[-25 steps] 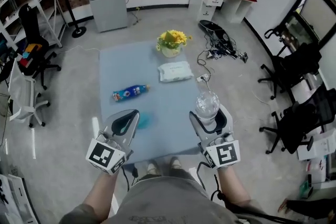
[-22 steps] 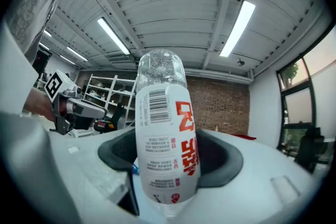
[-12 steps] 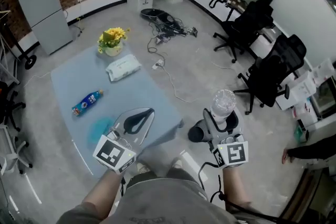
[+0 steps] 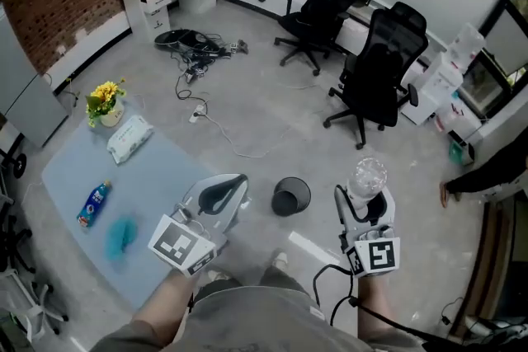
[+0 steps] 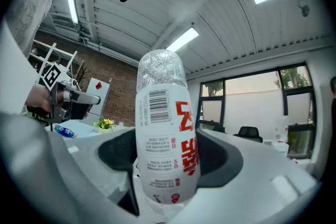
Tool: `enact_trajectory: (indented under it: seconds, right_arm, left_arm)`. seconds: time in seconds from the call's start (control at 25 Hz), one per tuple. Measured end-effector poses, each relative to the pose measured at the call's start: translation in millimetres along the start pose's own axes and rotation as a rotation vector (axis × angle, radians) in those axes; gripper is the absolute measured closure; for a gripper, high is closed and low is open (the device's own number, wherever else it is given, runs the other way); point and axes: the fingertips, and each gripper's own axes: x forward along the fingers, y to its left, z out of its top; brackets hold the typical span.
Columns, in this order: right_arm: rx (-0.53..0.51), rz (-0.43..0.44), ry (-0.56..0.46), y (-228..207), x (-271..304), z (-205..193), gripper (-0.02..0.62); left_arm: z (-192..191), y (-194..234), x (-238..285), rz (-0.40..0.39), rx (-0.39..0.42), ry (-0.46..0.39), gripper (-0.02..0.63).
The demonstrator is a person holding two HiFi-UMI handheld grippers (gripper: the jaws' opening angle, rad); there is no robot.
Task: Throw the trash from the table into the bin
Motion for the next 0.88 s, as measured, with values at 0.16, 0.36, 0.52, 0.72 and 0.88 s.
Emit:
enact_trajectory:
  seconds: [0.16, 0.36, 0.52, 0.72, 0.88]
  right_arm:
    - [0.003, -0.019, 0.020, -43.6, -12.1, -23.0, 0.273]
    - [0.015, 0.013, -0.003, -90.7, -4.8, -34.2, 0.273]
    - [0.018, 0.031, -0.014, -125.9, -0.9, -42.3, 0.273]
    - [0.039, 0.053, -0.036, -160.2, 4.0, -49.6, 0.273]
    - [0.031, 0.057, -0.009, -187.8, 0.5, -64.6, 0.273]
  left_arm:
    - [-11.8, -19.5, 43.7, -0.004, 0.004, 0.033, 0.606]
    - [-24.7, -33.3, 93.9, 0.022, 0.007, 0.055, 0.606]
    - [-33.4, -38.6, 126.8, 0.052, 0.014, 0.070, 0.606]
    - [-40.2, -40.6, 163.0, 0.084, 0.009, 0.086, 0.606]
    - [-48.7, -49.9, 186.8, 0.099, 0.009, 0.100, 0.606]
